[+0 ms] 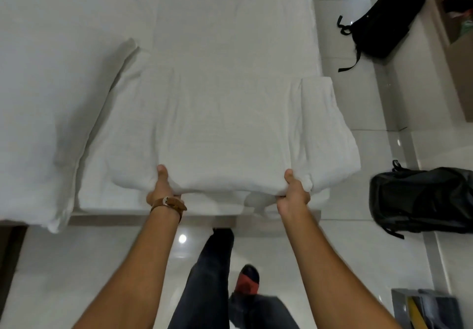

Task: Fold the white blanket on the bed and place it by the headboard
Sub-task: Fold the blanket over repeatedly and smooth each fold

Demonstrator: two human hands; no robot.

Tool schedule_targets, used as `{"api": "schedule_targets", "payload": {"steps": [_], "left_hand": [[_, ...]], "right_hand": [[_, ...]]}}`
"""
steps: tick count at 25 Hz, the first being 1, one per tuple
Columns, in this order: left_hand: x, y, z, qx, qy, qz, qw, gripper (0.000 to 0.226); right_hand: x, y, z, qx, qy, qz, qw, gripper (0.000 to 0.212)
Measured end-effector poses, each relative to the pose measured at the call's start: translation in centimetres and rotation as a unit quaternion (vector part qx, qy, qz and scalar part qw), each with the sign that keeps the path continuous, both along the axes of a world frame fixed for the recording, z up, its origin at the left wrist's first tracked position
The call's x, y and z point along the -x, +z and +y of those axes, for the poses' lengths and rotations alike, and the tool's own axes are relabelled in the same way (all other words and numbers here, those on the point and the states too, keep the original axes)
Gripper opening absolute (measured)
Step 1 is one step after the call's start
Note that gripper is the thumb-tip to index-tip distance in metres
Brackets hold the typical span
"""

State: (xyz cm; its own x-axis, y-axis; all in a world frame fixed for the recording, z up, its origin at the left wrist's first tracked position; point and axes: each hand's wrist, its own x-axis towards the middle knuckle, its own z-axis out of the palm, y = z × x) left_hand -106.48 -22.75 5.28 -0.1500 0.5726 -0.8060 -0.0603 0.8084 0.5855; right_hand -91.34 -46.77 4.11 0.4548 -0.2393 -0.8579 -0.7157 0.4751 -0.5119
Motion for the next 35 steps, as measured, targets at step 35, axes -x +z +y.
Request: {"api": "schedule_targets", "payload": {"steps": [35], "left_hand": [[-20.8, 9.6, 13.5, -0.119, 0.022, -0.195, 0.973, 0.044]], "right_hand": [[-21.4, 13.1, 11.9, 0.041, -0.023, -0.239, 0.970, 0.026]]}}
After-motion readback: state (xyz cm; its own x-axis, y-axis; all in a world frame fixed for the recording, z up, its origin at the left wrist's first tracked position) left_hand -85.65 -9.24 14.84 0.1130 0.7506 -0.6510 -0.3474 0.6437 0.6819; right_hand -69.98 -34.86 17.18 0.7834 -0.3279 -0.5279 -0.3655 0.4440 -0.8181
